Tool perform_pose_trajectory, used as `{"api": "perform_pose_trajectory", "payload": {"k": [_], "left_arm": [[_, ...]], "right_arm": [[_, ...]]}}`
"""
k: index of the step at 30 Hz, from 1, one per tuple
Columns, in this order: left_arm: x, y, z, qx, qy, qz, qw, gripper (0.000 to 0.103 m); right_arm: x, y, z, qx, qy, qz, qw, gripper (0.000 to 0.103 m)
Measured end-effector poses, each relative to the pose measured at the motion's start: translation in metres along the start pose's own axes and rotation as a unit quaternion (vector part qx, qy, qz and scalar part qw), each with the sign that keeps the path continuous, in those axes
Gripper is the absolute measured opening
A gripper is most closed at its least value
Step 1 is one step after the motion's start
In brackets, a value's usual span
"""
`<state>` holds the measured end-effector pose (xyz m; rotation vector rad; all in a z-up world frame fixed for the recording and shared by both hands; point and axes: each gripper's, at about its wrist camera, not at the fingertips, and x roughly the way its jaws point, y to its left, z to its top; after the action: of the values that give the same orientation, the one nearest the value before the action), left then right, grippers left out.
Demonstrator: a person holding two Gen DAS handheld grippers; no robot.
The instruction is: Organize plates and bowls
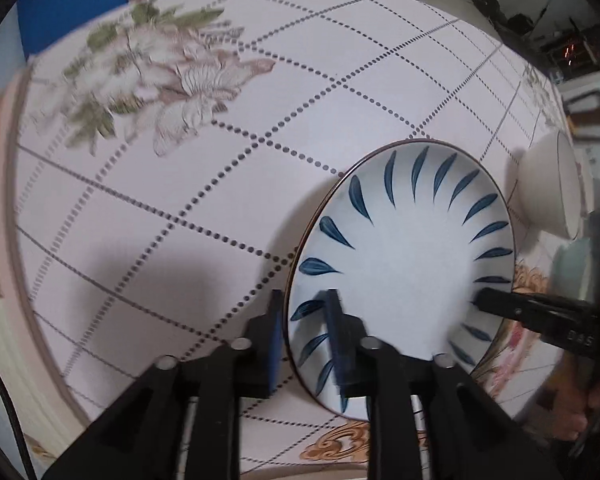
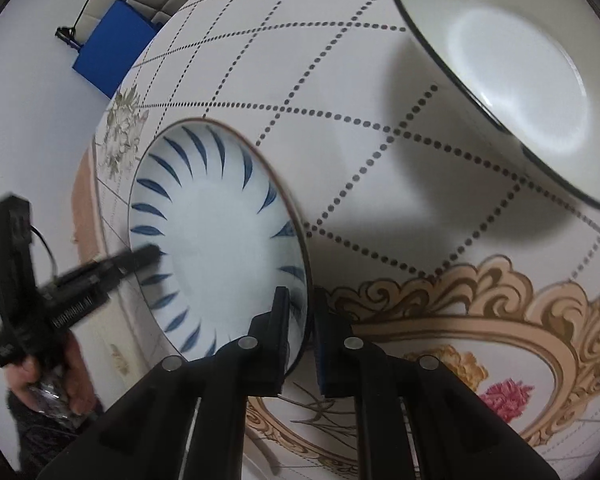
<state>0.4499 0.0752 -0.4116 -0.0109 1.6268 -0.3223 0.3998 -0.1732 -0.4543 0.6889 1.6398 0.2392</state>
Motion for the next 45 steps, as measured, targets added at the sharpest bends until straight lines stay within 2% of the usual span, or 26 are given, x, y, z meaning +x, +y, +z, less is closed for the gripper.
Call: {"api": "perform_pose_trajectory", "payload": {"k": [4,7,10,13,25,32,37,45], "left_arm": [[-0.001,-0.005,0.008,-0.004,-0.019,-0.005,0.9998,0.028],[-0.003,-0.015,0.007,0.006,-0.033,0.016,0.9993,0.028],[-0.006,-0.015,0.007,0.007,-0.040,0.029,0.9987,0.020],[-0.016,-0.016,0.000,0.006,-0.056,0.028,0.9980,0.017],[-0.052,0.003,-0.022,0.002,-0.084,0.026,0.9962,0.017],[-0.094,0.005,-0.056,0.000,-0.106,0.028,0.9939,0.017],[-0.113,0.005,-0.085,-0.012,-0.113,0.030,0.9931,0.017],[-0.128,0.017,-0.157,-0.034,-0.109,0.038,0.9927,0.017]], "right_arm": [[-0.001,-0.002,0.008,0.002,0.005,0.009,1.000,0.015],[-0.002,0.003,0.011,-0.003,-0.006,0.000,1.000,0.015],[-0.002,0.010,0.011,-0.019,-0.013,-0.017,1.000,0.015],[-0.004,0.008,0.009,-0.020,-0.020,-0.009,1.000,0.015],[-0.036,0.028,-0.010,-0.051,-0.042,-0.010,0.998,0.014],[-0.065,0.048,-0.043,-0.073,-0.054,-0.001,0.996,0.014],[-0.075,0.064,-0.076,-0.089,-0.047,0.002,0.995,0.014],[-0.075,0.086,-0.145,-0.116,-0.031,-0.006,0.993,0.014]]}}
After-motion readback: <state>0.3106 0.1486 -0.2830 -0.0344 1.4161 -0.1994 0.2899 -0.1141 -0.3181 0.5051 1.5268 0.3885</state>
